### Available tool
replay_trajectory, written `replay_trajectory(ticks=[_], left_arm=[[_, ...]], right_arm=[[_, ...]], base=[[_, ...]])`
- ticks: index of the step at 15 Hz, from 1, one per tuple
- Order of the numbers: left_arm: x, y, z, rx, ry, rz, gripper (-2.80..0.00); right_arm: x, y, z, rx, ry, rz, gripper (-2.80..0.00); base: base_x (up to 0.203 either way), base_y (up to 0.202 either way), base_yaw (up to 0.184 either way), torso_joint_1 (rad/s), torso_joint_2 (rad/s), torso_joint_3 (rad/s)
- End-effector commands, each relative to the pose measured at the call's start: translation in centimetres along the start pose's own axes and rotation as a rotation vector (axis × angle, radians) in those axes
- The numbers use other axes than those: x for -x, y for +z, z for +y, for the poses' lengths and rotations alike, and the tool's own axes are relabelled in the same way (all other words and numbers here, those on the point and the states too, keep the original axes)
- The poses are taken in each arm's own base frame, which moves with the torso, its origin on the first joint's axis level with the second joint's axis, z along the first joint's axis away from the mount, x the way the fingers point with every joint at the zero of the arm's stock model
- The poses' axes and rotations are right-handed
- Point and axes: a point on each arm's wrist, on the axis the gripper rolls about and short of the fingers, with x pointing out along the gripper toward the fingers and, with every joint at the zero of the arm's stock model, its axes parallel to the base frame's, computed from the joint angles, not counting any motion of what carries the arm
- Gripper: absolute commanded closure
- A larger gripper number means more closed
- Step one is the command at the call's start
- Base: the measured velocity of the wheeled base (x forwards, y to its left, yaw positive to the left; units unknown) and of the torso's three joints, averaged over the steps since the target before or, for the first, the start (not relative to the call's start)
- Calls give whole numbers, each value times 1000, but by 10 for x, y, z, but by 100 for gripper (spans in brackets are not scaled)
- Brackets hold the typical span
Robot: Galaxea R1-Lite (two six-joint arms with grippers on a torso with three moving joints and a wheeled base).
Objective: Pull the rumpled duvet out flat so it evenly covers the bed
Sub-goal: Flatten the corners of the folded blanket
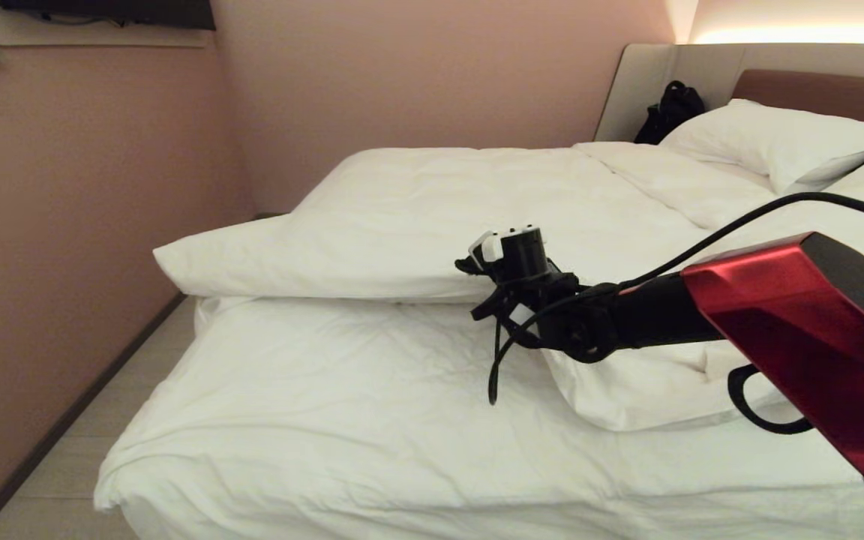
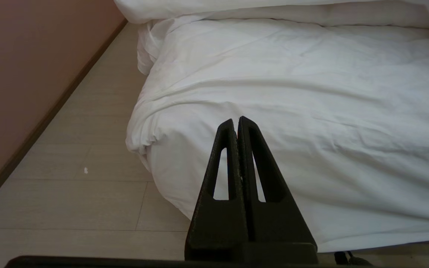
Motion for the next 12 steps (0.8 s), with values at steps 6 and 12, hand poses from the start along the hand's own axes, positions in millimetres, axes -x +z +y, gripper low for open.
replay_trajectory(ticks=[6,12], left_arm=[[0,0,0,0,1,1,0],[0,0,0,0,1,1,0]], right_arm=[[74,1,-110,-234,71,-42,0],[141,-44,-137,-274,340,-27,0]], base=[[0,0,0,0,0,0],[0,0,0,0,0,0]])
